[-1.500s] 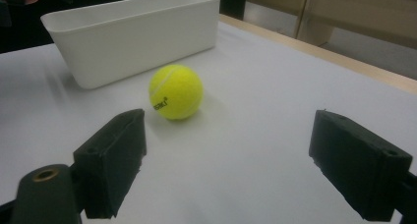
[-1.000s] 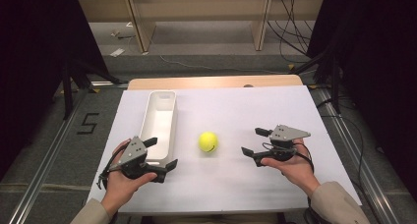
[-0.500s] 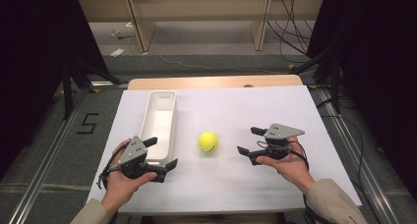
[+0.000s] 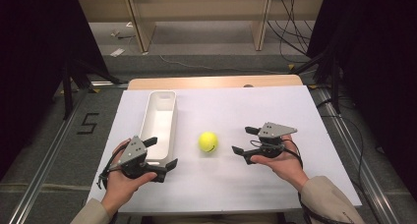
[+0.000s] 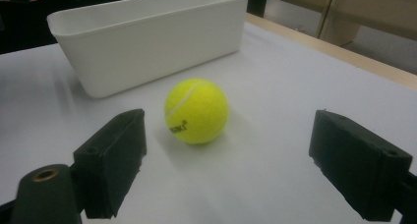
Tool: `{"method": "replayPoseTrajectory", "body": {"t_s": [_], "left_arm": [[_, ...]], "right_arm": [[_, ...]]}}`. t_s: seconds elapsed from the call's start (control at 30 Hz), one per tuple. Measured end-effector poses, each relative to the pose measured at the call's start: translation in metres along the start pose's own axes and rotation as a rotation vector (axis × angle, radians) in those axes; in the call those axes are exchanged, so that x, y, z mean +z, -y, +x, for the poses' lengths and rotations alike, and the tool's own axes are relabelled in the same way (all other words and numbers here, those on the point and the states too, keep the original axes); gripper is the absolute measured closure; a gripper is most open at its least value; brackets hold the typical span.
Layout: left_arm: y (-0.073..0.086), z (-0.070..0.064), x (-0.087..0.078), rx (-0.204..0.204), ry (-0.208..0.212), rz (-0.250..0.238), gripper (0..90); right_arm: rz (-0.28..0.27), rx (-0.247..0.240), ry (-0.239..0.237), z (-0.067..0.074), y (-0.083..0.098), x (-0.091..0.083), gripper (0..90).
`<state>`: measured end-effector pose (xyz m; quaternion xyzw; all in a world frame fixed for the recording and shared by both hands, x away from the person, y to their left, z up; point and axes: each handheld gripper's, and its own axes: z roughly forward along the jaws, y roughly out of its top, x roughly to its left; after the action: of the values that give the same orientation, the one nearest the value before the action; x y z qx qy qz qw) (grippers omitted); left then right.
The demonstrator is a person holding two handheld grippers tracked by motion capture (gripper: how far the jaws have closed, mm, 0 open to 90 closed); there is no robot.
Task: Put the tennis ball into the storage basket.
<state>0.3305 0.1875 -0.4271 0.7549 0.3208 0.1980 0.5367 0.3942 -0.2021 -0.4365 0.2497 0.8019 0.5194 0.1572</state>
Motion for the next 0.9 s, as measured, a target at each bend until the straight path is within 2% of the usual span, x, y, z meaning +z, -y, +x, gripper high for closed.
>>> {"method": "replayPoseTrajectory", "body": {"t_s": [0.9], "left_arm": [[0.000,0.000,0.000,0.001,0.003,-0.001,0.0]], "right_arm": [[0.024,-0.006,-0.026,0.002,-0.005,0.021,15.2]]}}
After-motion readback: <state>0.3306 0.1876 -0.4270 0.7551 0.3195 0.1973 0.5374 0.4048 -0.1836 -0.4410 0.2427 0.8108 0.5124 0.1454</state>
